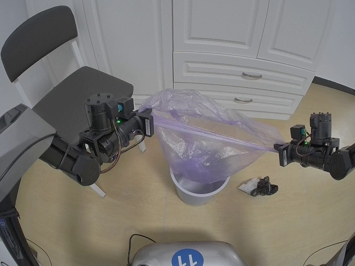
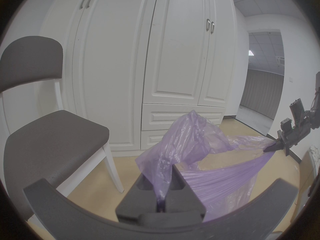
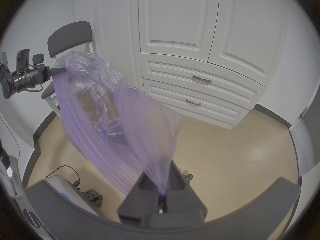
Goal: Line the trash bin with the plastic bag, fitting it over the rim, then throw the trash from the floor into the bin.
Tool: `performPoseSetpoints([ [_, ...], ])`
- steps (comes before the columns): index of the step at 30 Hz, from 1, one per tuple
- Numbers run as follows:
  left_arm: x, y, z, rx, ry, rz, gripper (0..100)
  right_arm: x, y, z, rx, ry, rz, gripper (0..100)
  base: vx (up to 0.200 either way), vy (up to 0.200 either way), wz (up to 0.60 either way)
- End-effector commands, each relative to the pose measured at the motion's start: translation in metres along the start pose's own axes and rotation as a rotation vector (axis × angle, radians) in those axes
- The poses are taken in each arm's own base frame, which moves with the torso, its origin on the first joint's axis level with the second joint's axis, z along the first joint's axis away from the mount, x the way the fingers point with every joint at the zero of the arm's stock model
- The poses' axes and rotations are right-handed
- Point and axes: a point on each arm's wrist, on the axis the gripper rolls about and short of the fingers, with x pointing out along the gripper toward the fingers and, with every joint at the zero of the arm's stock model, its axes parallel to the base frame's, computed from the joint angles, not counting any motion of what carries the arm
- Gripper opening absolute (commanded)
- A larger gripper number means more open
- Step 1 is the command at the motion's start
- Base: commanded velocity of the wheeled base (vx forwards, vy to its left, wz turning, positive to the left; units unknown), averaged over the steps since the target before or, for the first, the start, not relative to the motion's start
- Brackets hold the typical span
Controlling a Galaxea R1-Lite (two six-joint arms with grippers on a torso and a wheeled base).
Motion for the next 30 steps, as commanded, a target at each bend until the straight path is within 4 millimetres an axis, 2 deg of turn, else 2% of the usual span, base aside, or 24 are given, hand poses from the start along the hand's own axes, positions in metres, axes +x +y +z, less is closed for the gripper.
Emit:
performPoseSetpoints([
  [1, 0.000, -0.005, -0.004, 0.000, 0.007, -0.012, 0, -0.017, 0.005, 0.003, -0.023, -0.028, 0.015, 0, 0.000, 0.000, 0.00],
  [9, -0.005, -0.046, -0.005, -0.012, -0.032, -0.113, 0, -0.033, 0.035, 0.004, -0.101, -0.075, 0.111, 0, 0.000, 0.000, 0.00],
  [11, -0.005, -0.051, -0.005, -0.012, -0.040, -0.123, 0, -0.035, 0.040, 0.004, -0.108, -0.086, 0.127, 0, 0.000, 0.000, 0.00],
  [14, -0.008, -0.072, -0.004, -0.037, -0.047, -0.139, 0, -0.034, 0.061, 0.004, -0.124, -0.116, 0.189, 0, 0.000, 0.000, 0.00],
  [15, -0.008, -0.072, -0.004, -0.037, -0.047, -0.139, 0, -0.034, 0.061, 0.004, -0.124, -0.116, 0.189, 0, 0.000, 0.000, 0.00],
  [16, -0.007, -0.084, -0.005, -0.081, -0.056, -0.156, 0, -0.026, 0.066, 0.003, -0.121, -0.115, 0.203, 0, 0.000, 0.000, 0.00],
  [19, -0.004, -0.094, -0.006, -0.110, -0.079, -0.179, 0, -0.018, 0.074, 0.003, -0.090, -0.134, 0.220, 0, 0.000, 0.000, 0.00],
  [24, 0.003, -0.105, -0.017, -0.139, -0.083, -0.202, 0, -0.005, 0.091, 0.004, -0.034, -0.214, 0.259, 0, 0.000, 0.000, 0.00],
  [27, 0.007, -0.112, -0.020, -0.170, -0.082, -0.214, 0, 0.007, 0.097, 0.002, -0.009, -0.253, 0.268, 0, 0.000, 0.000, 0.00],
  [29, 0.007, -0.112, -0.020, -0.170, -0.082, -0.214, 0, 0.007, 0.097, 0.002, -0.009, -0.253, 0.268, 0, 0.000, 0.000, 0.00],
  [30, 0.011, -0.113, -0.026, -0.173, -0.071, -0.212, 0, 0.021, 0.101, -0.002, 0.018, -0.295, 0.269, 0, 0.000, 0.000, 0.00],
])
